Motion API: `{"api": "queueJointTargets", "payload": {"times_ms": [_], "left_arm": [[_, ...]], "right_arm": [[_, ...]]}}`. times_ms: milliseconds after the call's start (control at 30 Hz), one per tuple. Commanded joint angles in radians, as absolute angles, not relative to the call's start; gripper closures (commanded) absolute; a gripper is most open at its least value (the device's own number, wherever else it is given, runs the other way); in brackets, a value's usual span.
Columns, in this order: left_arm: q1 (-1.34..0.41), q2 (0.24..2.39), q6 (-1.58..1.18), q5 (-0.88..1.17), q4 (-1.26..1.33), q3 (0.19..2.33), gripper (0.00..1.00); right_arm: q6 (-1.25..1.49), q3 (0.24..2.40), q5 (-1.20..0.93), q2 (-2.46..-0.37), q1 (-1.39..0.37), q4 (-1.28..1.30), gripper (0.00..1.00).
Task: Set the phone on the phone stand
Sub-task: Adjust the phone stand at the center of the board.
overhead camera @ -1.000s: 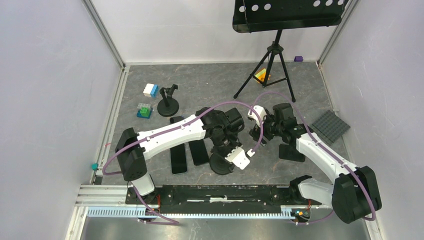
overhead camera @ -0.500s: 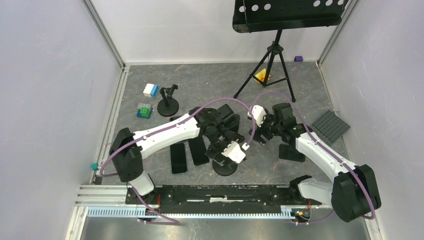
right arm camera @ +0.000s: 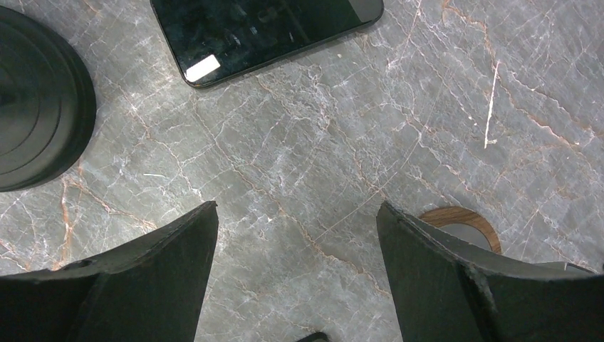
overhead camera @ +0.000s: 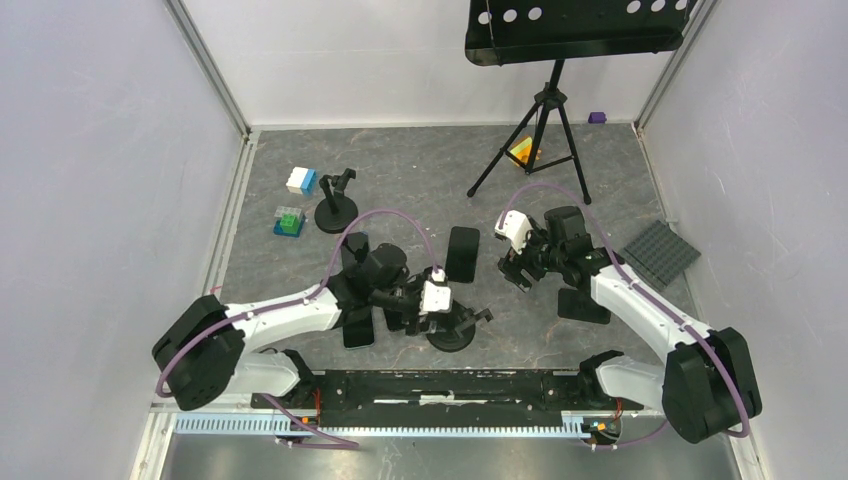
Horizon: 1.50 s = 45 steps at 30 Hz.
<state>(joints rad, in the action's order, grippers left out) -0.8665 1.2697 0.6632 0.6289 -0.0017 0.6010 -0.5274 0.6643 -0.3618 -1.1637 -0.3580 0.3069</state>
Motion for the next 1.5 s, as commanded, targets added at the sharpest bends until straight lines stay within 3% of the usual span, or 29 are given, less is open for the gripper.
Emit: {"api": "queueJointTargets", "payload": {"times_ms": [0, 300, 467, 533, 633, 1000, 1467], "left_arm": [[-0.871, 1.303, 0.321, 0.565, 0.565, 0.535, 0.17], [-0.888, 1.378, 0.225, 0.528, 0.759, 0.464, 0.41], [-0.877, 1.361, 0.341, 0.570, 0.639, 0.488, 0.59], [-0.853, 1.351, 0.412, 0.635, 0.550, 0.514, 0.70], [-0.798, 1.349, 0.497, 0.766, 0.415, 0.560, 0.79], [-0.677, 1.484, 0.880, 1.065, -0.142, 0.797, 0.81], [-0.625, 1.701, 1.228, 1.093, -0.492, 1.074, 0.77]], "right_arm": [[-0.517, 0.664, -0.365, -1.174, -0.357, 0.272, 0.13], [-0.526, 0.652, -0.347, -1.181, -0.357, 0.267, 0.14], [-0.528, 0.649, -0.347, -1.176, -0.357, 0.267, 0.13], [-0.526, 0.652, -0.348, -1.179, -0.358, 0.264, 0.13], [-0.518, 0.667, -0.361, -1.194, -0.358, 0.261, 0.14], [-0.494, 0.760, -0.436, -1.306, -0.359, 0.261, 0.14], [-0.440, 0.825, -0.433, -1.366, -0.367, 0.217, 0.14]]}}
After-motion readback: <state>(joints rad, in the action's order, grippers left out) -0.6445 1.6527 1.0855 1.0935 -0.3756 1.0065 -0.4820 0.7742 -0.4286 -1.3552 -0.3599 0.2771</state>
